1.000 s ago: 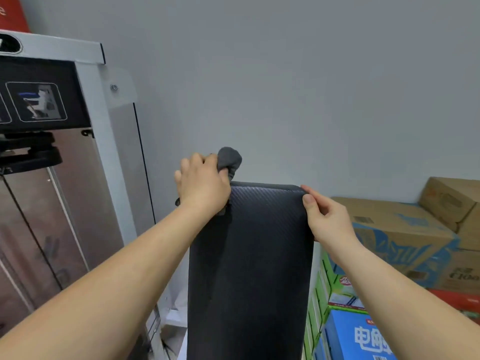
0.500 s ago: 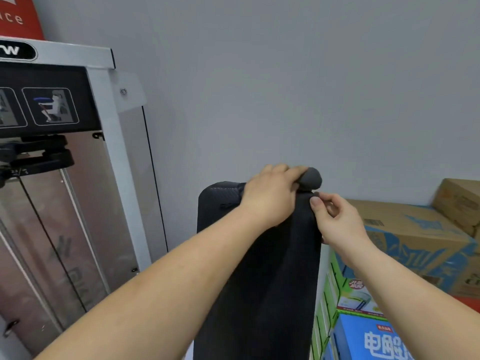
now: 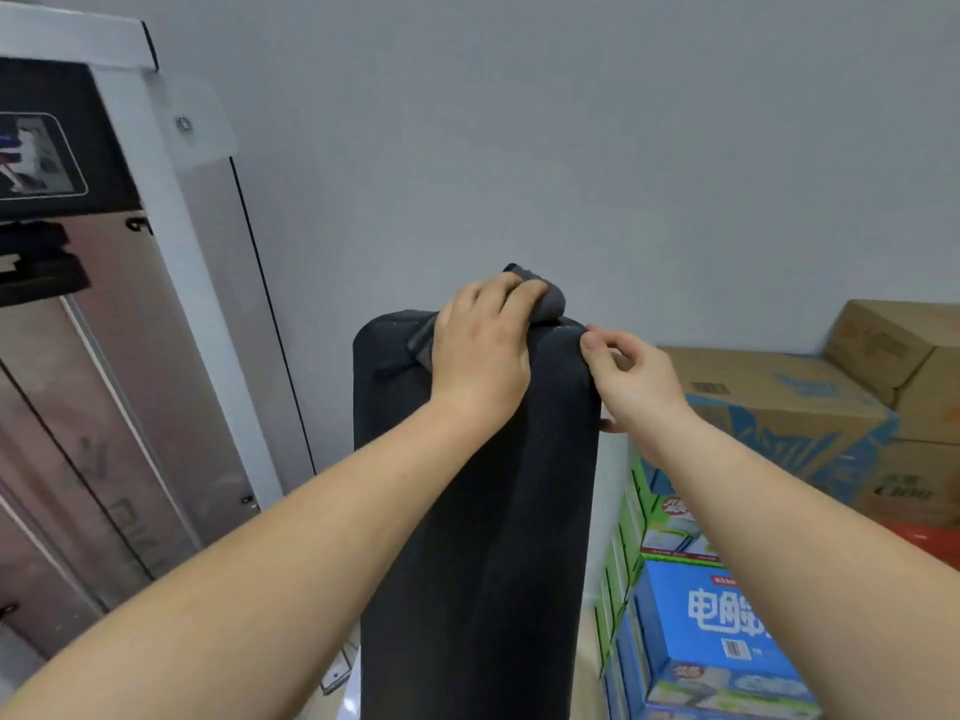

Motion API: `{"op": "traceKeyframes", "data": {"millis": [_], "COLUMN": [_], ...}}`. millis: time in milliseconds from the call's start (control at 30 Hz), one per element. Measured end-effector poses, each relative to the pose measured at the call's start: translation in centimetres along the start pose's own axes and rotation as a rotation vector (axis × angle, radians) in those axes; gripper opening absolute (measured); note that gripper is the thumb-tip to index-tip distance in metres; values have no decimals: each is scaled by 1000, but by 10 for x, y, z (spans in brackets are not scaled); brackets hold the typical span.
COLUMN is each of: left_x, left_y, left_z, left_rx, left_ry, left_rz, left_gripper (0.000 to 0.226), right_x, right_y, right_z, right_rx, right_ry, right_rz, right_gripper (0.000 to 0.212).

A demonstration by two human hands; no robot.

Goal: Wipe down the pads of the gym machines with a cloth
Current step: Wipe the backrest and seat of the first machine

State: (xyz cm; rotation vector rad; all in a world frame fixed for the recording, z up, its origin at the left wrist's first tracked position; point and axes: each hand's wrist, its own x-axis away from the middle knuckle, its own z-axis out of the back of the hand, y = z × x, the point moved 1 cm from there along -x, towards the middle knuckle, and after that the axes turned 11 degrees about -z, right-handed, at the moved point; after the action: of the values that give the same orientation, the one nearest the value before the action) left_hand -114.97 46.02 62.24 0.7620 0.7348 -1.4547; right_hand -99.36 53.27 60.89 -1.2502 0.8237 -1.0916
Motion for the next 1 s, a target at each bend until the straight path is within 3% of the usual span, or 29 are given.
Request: {"op": "traceKeyframes", "data": {"millis": [100,200,267,467,533,600,667,767,833,900,1000], "left_x": [-11,20,63,188,192,166,121,75,89,136,222], "left_y": [2,28,44,53,44,26,-1,-33,-24,-2,7], "left_z": [-1,-24,-44,-68,-49,-24,-1,19,12,-5,-14], "left_rx": [3,-73,-53,6,-21,-71,-137,-171,-158,-106,17], "left_ry": [-11,103,138,-164,-298,-343,-250,-24,31,-43,-254], "left_rz": [-46,-20,-115,-562,-782,-893,-760,-199,96,128,-38], "left_gripper": [36,41,42,41,42,43,44,53,61,70,76], "right_x": [5,15,25,51,58,62,63,64,68,73,74], "right_y": [6,43,69,107,106,104,96,81,68,51,21], "right_z": [13,25,30,26,22,19,13,1,-8,-18,-39], "right_rx": [-39,-188,-212,-99,-12,58,115,242,445,624,806], "right_ry": [-131,5,85,89,85,81,63,81,183,248,210], "right_rz": [-103,-190,-261,-336,-311,-268,-203,-55,131,349,553], "right_gripper": [39,38,33,24,24,27,34,48,58,64,68]}}
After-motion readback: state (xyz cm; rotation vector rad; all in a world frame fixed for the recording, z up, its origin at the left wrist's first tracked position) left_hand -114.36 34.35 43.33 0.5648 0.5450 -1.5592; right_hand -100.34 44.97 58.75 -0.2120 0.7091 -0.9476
